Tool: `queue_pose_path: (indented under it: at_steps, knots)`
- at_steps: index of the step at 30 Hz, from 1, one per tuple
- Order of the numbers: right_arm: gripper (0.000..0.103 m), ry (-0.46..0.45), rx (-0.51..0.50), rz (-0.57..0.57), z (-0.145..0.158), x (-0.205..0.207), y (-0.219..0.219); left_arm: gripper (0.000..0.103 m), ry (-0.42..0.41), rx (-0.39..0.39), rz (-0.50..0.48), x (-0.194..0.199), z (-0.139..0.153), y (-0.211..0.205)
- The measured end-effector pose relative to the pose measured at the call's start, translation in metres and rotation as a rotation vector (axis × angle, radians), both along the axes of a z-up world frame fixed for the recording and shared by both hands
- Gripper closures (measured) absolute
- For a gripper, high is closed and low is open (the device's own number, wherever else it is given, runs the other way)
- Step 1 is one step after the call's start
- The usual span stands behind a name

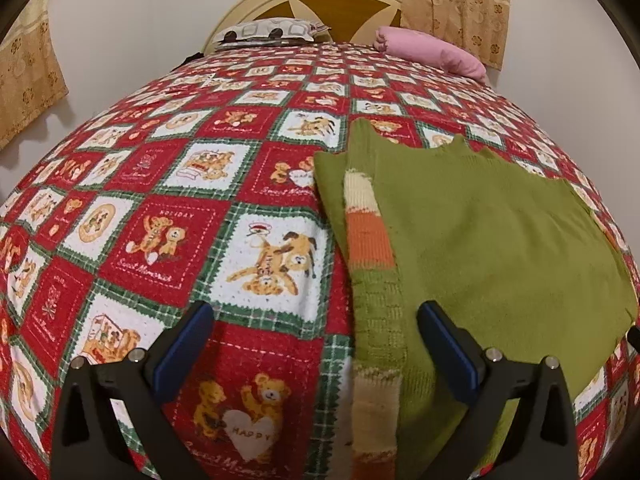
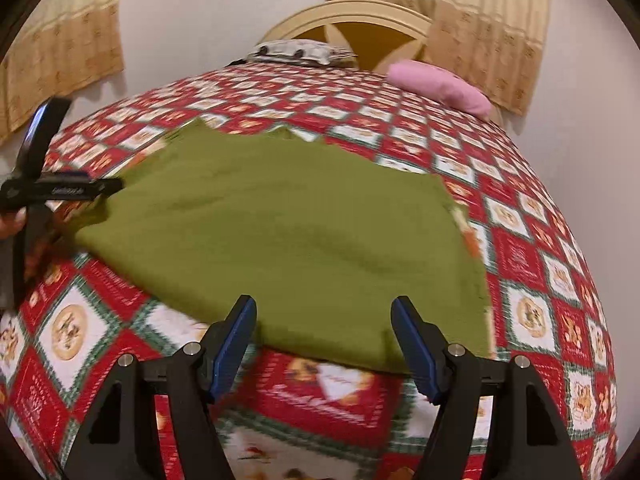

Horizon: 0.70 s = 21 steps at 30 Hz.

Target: Fold small clothes

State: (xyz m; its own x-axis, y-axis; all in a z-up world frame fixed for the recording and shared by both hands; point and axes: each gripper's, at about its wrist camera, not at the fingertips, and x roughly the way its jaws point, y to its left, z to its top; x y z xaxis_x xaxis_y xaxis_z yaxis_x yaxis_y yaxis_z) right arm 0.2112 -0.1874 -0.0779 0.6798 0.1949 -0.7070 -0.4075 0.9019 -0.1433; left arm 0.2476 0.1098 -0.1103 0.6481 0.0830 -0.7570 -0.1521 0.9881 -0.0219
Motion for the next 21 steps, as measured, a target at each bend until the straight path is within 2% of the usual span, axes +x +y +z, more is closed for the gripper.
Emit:
queue_pose_path:
  at_steps: [16, 21]
  knots:
    - [0.033, -0.048, -0.084, 0.186, 0.000, -0.029, 0.087, 0.000, -0.006, 0.082, -0.049, 0.004, 0.012, 0.005]
    - [0.033, -0.108, -0.140, 0.240, 0.001, -0.037, 0.122, 0.000, 0.003, 0.004, -0.074, 0.018, 0.021, 0.016]
